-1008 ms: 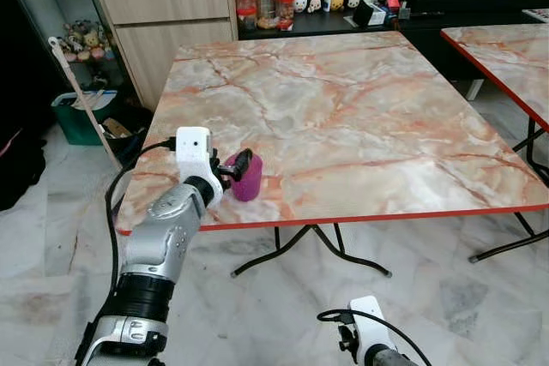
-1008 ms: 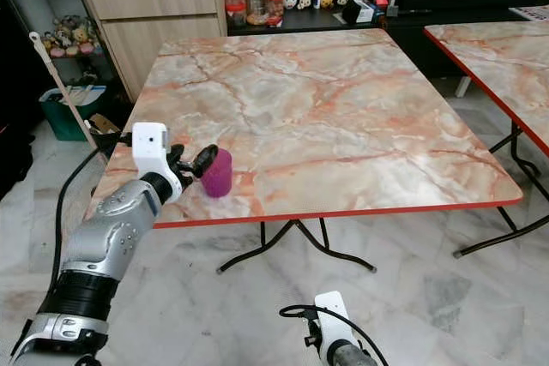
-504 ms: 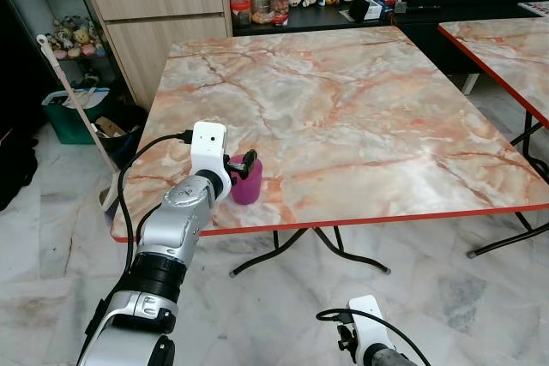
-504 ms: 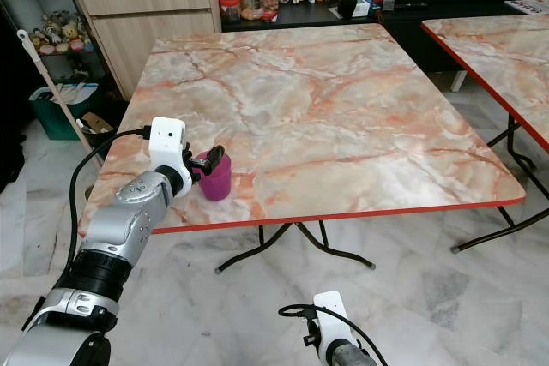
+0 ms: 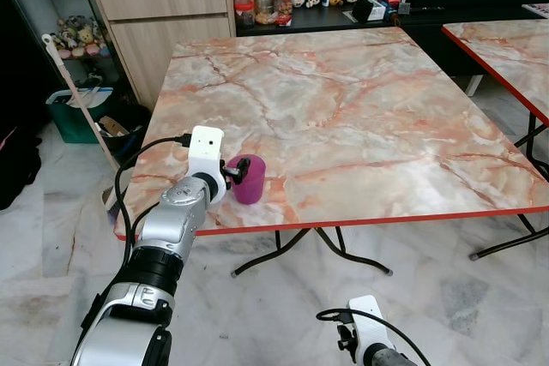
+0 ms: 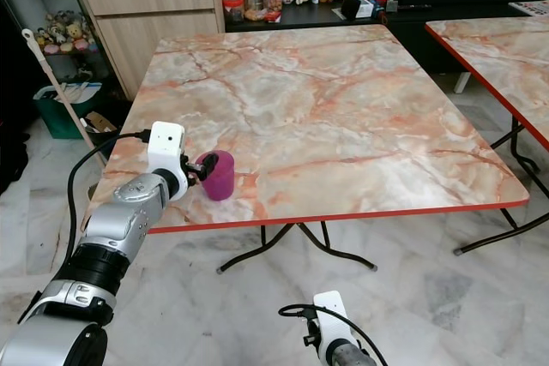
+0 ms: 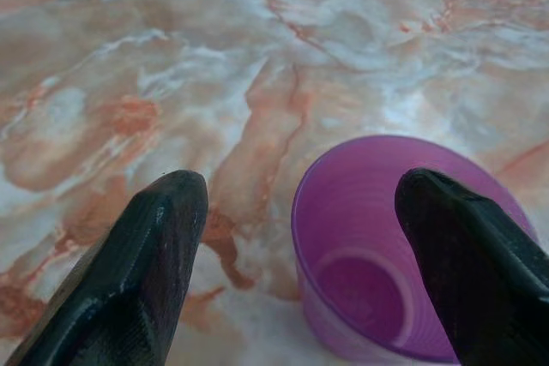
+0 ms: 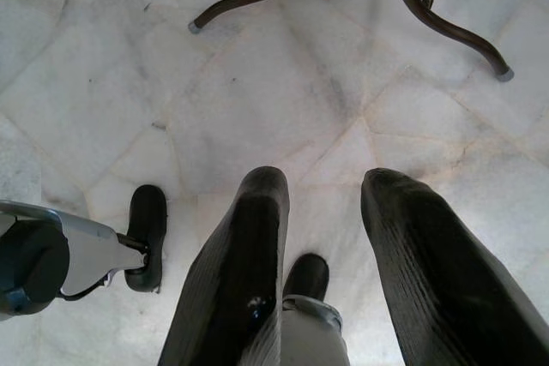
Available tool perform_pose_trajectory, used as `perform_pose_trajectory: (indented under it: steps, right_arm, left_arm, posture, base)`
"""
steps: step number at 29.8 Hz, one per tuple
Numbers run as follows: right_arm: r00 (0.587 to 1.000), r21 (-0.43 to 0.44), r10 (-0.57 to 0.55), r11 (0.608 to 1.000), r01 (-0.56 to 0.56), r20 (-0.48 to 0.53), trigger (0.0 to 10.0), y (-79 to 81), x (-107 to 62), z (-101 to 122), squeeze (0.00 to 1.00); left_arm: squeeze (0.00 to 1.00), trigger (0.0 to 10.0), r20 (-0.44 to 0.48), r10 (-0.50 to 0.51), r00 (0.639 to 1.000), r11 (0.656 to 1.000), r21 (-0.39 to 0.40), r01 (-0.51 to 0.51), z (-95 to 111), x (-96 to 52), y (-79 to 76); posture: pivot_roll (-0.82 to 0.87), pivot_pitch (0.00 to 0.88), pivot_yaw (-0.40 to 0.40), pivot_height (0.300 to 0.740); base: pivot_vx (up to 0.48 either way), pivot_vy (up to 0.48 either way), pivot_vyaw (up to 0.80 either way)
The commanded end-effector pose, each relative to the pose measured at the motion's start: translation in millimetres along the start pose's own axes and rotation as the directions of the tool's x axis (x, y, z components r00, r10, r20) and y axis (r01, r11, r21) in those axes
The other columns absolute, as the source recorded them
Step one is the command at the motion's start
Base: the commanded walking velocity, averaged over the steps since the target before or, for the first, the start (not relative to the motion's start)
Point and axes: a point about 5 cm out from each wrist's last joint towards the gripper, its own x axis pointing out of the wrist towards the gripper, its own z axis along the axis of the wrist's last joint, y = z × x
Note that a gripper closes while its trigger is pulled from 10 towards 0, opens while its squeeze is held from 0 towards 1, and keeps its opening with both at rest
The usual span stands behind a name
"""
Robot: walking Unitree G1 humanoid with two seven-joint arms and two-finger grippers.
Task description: Setting the table
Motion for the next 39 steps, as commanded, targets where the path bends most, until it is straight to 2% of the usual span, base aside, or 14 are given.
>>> perform_pose_trajectory:
  steps: [1,6,12,13,14,16,17,18,19,21,22,24,39]
  right_arm:
    - [1.000,0.001,0.007,1.000,-0.007,-0.001,10.0,1.9,1.0,2.4,0.00]
    - [1.000,0.003,0.006,1.000,-0.006,0.000,10.0,1.8,1.1,2.7,0.00]
    - [1.000,0.002,0.008,1.000,-0.008,0.002,10.0,3.2,1.5,3.7,0.00]
    - [1.000,0.002,0.010,1.000,-0.010,0.004,10.0,3.9,1.7,4.4,0.00]
    - [1.000,0.003,0.011,1.000,-0.011,0.005,10.0,4.4,1.9,4.7,0.00]
    - [1.000,0.002,0.011,1.000,-0.011,0.005,10.0,4.5,1.9,4.7,0.00]
    - [1.000,0.002,0.012,1.000,-0.012,0.004,10.0,4.6,1.9,4.7,0.00]
    - [1.000,0.001,0.012,1.000,-0.012,0.004,10.0,4.6,1.9,4.6,0.00]
    - [1.000,0.001,0.012,1.000,-0.012,0.004,10.0,4.6,1.9,4.6,0.00]
    - [1.000,0.001,0.012,1.000,-0.012,0.003,10.0,4.6,1.9,4.6,0.00]
    - [1.000,0.001,0.012,1.000,-0.012,0.003,10.0,4.6,1.9,4.6,0.00]
    - [1.000,0.001,0.011,1.000,-0.011,0.004,10.0,4.4,1.9,4.8,0.00]
    - [1.000,0.008,0.011,1.000,-0.011,0.003,10.0,5.6,2.1,4.8,0.00]
  left_arm:
    - [0.00,10.0,-0.027,-0.017,0.999,1.000,0.025,0.018,0.3,2.5,-0.3]
    - [0.00,10.0,-0.029,-0.020,0.999,0.999,0.025,0.020,0.1,3.2,-0.7]
    - [0.00,10.0,-0.034,-0.027,0.999,1.000,-0.007,0.026,1.4,5.8,-4.1]
    - [0.00,9.8,-0.035,-0.035,0.999,0.999,-0.017,0.034,1.8,6.5,-5.2]
    - [0.00,5.2,-0.035,-0.045,0.998,0.999,-0.025,0.044,2.2,7.0,-6.4]
    - [0.00,5.2,-0.036,-0.047,0.998,0.999,-0.026,0.047,2.4,7.1,-6.8]
    - [0.00,3.6,-0.039,-0.052,0.998,0.998,-0.025,0.051,2.5,7.3,-7.1]
    - [0.00,3.1,-0.042,-0.058,0.997,0.998,-0.022,0.057,2.7,7.4,-7.6]
    - [0.00,3.1,-0.042,-0.058,0.997,0.998,-0.022,0.057,2.7,7.4,-7.6]
    - [0.00,0.7,-0.044,-0.065,0.997,0.998,-0.021,0.064,3.5,7.7,-8.0]
    - [0.00,0.7,-0.044,-0.065,0.997,0.998,-0.021,0.064,3.5,7.7,-8.0]
    - [0.00,0.0,-0.049,-0.069,0.996,0.998,-0.017,0.068,3.9,7.9,-7.8]
    - [0.00,0.0,-0.063,-0.073,0.995,0.997,0.005,0.073,3.9,8.1,-8.1]
  posture:
    - [-0.11,0.000,0.042,0.740]
    - [-0.11,0.000,0.042,0.740]
    - [-0.11,0.000,0.045,0.740]
    - [-0.11,0.000,0.045,0.740]
    - [-0.11,0.000,0.047,0.740]
    - [-0.11,0.000,0.047,0.740]
    - [-0.11,0.000,0.048,0.740]
    - [-0.11,0.000,0.048,0.740]
    - [-0.11,0.000,0.048,0.740]
    - [-0.11,0.000,0.048,0.740]
    - [-0.11,0.000,0.048,0.740]
    - [-0.11,0.000,0.049,0.740]
    - [-0.11,0.000,0.054,0.740]
  base:
    - [0.000,0.000,0.00]
    - [0.000,0.000,0.00]
    - [0.000,0.000,0.00]
    - [0.000,0.000,0.00]
    - [0.000,0.000,0.00]
    - [0.000,0.000,0.00]
    - [0.000,0.000,0.00]
    - [0.000,0.000,0.00]
    - [0.000,0.000,0.00]
    - [0.000,0.000,0.00]
    - [0.000,0.000,0.00]
    - [0.000,0.000,0.00]
    - [0.000,0.000,0.00]
